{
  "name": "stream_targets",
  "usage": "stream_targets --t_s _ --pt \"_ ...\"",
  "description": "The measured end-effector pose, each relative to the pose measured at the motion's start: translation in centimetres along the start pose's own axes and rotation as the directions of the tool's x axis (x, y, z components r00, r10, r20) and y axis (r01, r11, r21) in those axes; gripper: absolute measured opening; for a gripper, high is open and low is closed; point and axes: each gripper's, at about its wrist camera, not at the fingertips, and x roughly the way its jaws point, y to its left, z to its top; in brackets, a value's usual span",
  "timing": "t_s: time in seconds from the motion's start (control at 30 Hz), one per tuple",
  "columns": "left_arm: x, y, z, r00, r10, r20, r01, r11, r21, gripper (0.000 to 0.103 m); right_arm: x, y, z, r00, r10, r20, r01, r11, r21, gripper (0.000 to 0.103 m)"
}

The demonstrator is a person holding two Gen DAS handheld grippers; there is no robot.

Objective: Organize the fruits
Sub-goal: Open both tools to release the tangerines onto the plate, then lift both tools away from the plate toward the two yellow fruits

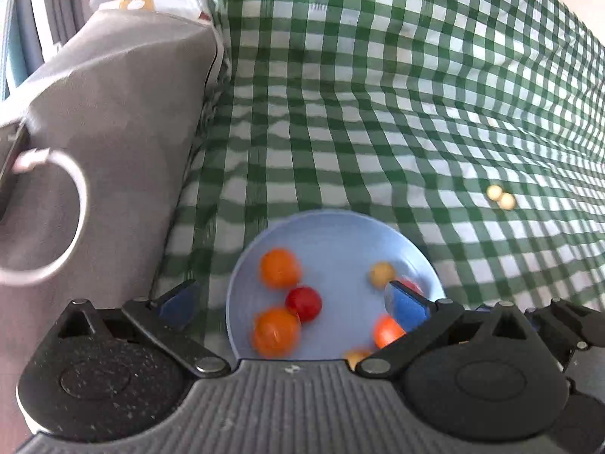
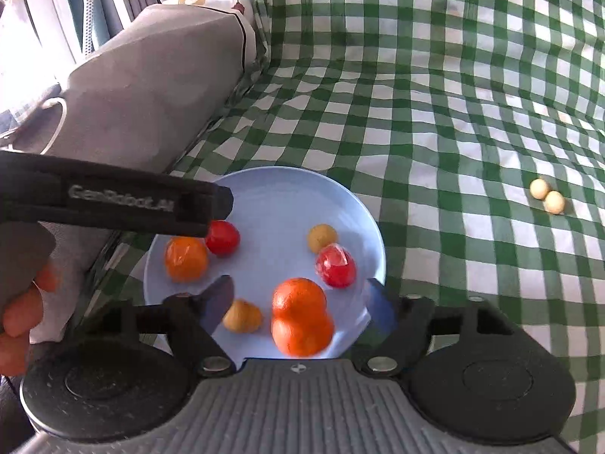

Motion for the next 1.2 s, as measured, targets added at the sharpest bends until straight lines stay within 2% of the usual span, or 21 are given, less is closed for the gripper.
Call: stream_targets --t_s 0.23,0.37,0.47,0.7,0.9,1.2 --pt "-5.6 0.2 -2.8 1.000 -0.016 -0.026 0.014 0.996 -0.083 0.103 -5.7 -0.3 -2.4 0.999 -0.018 0.034 0.017 1.000 0.008 0.090" --pt "-8.2 -0.9 -3.8 0.999 0.024 -0.046 -0.028 0.997 -0.068 0.103 -9.0 -0.5 -3.4 0.998 -0.036 0.053 0.034 0.999 0.036 0.094" --pt "-10.3 -1.5 -4.6 0.998 0.043 -0.036 -0.045 0.998 -0.046 0.103 -11.3 -0.2 -4.2 0.997 -0.020 0.071 0.017 0.999 0.042 0.096" --pt "-13.6 -3.1 -5.9 0.999 0.044 -0.006 -0.045 0.999 -0.032 0.103 -14.9 0.3 -5.8 0.990 -0.037 0.137 0.033 0.999 0.036 0.100" --pt "-14.9 -4.8 -6.4 0.999 0.046 0.010 -0.046 0.999 0.002 0.103 -16.8 -0.5 -6.9 0.984 -0.068 0.168 0.056 0.996 0.075 0.100" --pt "-14.3 -7.2 -5.7 0.999 0.043 -0.002 -0.042 0.998 0.049 0.103 -17.7 -2.6 -7.8 0.980 -0.081 0.181 0.058 0.990 0.130 0.101"
